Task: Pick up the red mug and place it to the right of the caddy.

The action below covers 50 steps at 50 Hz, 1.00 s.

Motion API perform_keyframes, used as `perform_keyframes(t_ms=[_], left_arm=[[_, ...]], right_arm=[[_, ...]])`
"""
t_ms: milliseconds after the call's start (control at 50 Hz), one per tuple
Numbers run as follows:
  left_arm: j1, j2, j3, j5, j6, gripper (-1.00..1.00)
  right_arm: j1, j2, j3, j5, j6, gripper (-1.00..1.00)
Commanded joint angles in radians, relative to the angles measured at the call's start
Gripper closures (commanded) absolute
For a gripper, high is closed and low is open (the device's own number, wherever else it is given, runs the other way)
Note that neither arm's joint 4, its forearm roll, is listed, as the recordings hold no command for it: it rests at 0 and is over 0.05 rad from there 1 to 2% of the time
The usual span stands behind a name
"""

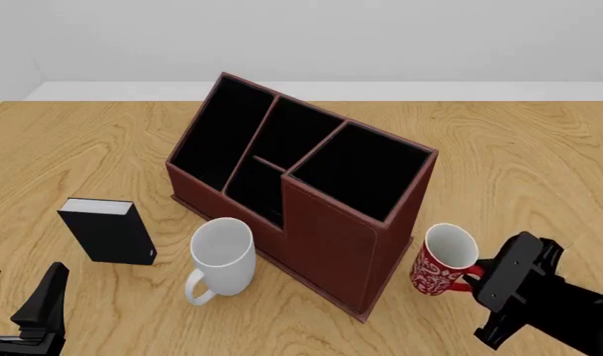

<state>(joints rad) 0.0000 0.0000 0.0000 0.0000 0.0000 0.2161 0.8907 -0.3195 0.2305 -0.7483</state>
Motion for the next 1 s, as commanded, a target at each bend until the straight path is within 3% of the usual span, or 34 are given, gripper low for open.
perform_keyframes(t_ms=[20,380,1000], left_arm=[[0.0,0.0,0.0,0.0,0.0,-1.0],[0.0,0.0,0.0,0.0,0.0,-1.0],[0.0,0.0,0.0,0.0,0.0,-1.0]], right_arm=[[0.037,0.002,0.018,-0.024,0.025,1.0],[0.083,0.026,0.05,-0.051,0.044,1.0],[0.081,0.055,0.079,-0.087,0.052,1.0]])
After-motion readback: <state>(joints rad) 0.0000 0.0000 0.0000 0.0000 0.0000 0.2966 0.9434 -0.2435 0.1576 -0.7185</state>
